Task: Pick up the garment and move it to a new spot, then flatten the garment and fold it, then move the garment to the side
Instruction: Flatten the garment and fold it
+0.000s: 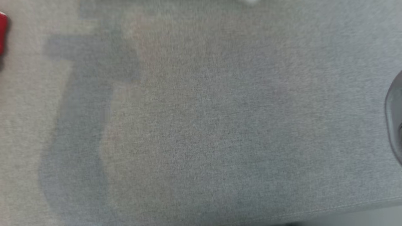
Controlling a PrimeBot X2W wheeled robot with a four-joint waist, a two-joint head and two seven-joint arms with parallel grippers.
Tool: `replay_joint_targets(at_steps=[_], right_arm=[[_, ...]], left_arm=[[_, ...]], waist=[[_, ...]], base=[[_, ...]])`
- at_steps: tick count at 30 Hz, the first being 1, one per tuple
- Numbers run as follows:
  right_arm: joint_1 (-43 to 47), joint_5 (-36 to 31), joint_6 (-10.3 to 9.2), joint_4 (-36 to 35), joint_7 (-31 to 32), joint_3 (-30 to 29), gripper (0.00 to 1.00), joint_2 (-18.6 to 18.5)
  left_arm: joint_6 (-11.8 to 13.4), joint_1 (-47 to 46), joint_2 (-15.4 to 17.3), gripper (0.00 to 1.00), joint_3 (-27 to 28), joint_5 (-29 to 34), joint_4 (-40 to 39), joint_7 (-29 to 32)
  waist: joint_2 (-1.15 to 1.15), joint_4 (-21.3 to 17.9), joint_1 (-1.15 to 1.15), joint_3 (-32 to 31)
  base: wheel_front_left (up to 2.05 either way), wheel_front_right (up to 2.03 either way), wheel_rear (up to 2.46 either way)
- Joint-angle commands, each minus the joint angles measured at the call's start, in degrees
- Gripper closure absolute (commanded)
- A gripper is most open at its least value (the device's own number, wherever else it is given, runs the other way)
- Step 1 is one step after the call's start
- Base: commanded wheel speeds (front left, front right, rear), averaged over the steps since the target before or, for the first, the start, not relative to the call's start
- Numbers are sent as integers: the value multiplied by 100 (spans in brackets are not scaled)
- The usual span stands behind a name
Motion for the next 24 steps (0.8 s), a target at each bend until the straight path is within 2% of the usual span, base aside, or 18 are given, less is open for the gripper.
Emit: replay_joint_targets(at_steps=[1,6,9,12,16,18,21,24], right_arm=[[-271,-121,-11,293,-248,-135,100,-11],[-819,165,-8,1495,-1181,-117,100,38],[-382,275,-9,1876,-1572,-37,100,35],[436,414,-10,1927,-1914,57,100,35],[2138,544,-10,1536,-2266,125,100,33],[3087,682,-10,1150,-2353,136,100,-93],[4602,946,-11,269,-2241,74,100,-413],[6019,1230,-10,-658,-1962,-106,100,-639]], left_arm=[[-12,-280,-67,100,-43,71,320,-285],[-19,-772,-130,100,-570,184,1530,-1530],[-13,-442,-98,100,-987,-62,1926,-1979],[-13,124,67,100,-1410,-357,2044,-2382],[-12,1461,258,100,-2031,-841,1888,-2781],[-12,2201,349,100,-2290,-1070,1695,-2910],[0,3299,419,100,-2597,-1294,1272,-2998],[220,4280,441,100,-2804,-1360,762,-3012]], waist=[[0,55,-2,1444],[0,19,-2,1598],[0,-32,-2,1524],[0,-84,-2,1325],[0,-91,-2,719],[0,-53,-2,326],[0,64,-2,-260],[0,179,-2,-758]], base=[[0,0,0],[0,0,0],[0,0,0],[0,0,0],[0,0,0],[0,0,0],[0,0,0],[0,0,0]])
